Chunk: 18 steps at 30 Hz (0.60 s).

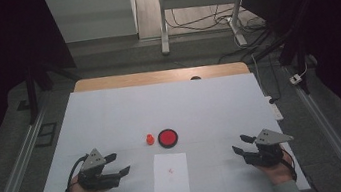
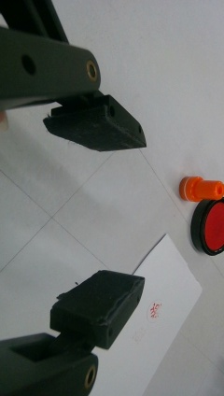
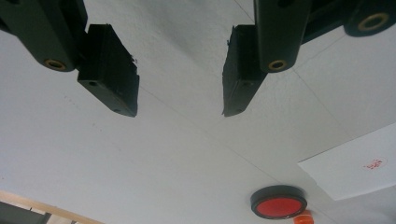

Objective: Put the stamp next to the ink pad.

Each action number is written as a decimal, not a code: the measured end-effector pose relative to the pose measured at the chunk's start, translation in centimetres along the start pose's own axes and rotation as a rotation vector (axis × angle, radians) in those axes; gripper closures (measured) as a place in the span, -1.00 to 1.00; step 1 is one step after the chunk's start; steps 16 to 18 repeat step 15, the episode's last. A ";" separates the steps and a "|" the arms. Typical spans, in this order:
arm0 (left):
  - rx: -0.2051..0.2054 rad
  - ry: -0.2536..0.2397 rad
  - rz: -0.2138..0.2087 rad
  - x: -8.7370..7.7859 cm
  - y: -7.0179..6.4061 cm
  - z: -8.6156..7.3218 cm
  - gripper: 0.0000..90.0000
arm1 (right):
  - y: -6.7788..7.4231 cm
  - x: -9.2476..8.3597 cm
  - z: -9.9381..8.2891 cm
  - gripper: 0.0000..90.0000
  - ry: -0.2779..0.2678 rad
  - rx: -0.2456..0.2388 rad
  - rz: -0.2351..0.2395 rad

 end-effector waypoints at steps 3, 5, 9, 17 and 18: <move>-0.002 0.001 0.000 0.0 0.0 0.0 -0.35 | 0.0 0.0 0.0 0.01 0.001 0.000 0.000; -0.002 0.002 0.001 0.0 0.0 0.0 -0.35 | 0.0 0.0 0.0 0.01 0.003 -0.001 -0.003; -0.001 0.005 0.000 0.1 0.0 0.0 -0.35 | 0.0 -0.1 0.0 0.00 -0.003 0.005 0.001; -0.004 0.006 -0.002 0.1 0.1 0.0 -0.35 | 0.0 -0.1 0.1 -0.01 -0.012 0.011 0.003; -0.004 0.006 -0.002 0.1 0.1 0.0 -0.35 | 0.0 -0.1 0.1 -0.01 -0.012 0.011 0.003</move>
Point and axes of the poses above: each handheld gripper's, and its own axes: x roughly forward along the jaws, z roughly out of its top, y roughly to its left, the point moved 1 cm from there along x, roughly forward along the jaws, and after that the axes turned 6 degrees about -z, right-handed, at the moved point
